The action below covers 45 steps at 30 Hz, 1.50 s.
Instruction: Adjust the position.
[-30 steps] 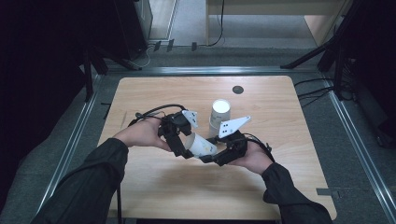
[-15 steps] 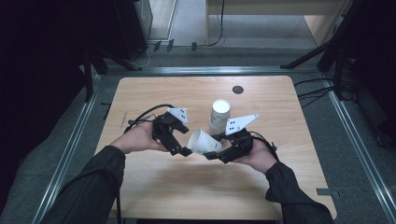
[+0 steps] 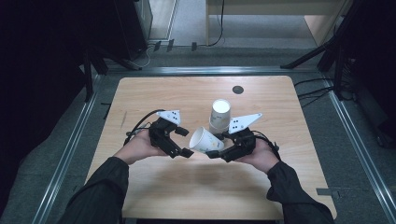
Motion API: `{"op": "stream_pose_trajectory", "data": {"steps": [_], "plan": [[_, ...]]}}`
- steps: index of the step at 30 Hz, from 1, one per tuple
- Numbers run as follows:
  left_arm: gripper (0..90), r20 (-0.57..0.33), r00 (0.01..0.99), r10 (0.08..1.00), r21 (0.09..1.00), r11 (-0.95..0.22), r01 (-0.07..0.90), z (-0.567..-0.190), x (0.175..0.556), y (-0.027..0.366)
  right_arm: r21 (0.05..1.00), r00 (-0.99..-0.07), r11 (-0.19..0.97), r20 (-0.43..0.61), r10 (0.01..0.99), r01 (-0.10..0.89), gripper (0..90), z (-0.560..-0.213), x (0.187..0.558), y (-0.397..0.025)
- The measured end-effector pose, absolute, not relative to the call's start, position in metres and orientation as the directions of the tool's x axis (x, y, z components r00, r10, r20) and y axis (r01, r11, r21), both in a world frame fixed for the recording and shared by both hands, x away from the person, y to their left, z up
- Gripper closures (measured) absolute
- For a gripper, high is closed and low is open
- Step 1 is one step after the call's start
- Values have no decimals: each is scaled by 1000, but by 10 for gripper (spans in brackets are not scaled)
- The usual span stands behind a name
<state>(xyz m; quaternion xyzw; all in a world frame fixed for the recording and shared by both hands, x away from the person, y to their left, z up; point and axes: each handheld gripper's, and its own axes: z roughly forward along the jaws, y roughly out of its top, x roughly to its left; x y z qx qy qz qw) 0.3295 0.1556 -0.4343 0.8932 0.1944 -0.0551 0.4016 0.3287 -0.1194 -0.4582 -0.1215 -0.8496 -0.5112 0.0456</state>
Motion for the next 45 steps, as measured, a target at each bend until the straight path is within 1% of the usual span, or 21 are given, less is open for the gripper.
{"op": "stream_pose_trajectory", "data": {"steps": [5, 8, 16, 19, 23, 26, 45], "plan": [[98, -280, 911, 303, 727, -553, 407, -438, 324, 156, 855, -965, 450, 211, 156, 259, 342, -459, 329, -119], [99, -306, 903, 302, 758, -496, 423, -441, 322, 156, 854, -965, 451, 217, 149, 261, 342, -460, 329, -118], [101, -336, 887, 317, 777, -439, 451, -448, 321, 155, 853, -965, 451, 220, 144, 262, 342, -461, 328, -118], [115, -345, 883, 318, 787, -414, 456, -449, 320, 155, 855, -964, 446, 222, 144, 264, 342, -461, 329, -118], [117, -363, 873, 325, 787, -395, 474, -453, 321, 154, 857, -963, 441, 228, 143, 268, 342, -462, 330, -118], [117, -356, 874, 330, 784, -404, 472, -455, 320, 152, 857, -963, 439, 231, 140, 270, 342, -463, 330, -118], [138, -387, 868, 312, 806, -343, 483, -454, 320, 149, 853, -959, 439, 250, 131, 282, 342, -468, 331, -114]]}}
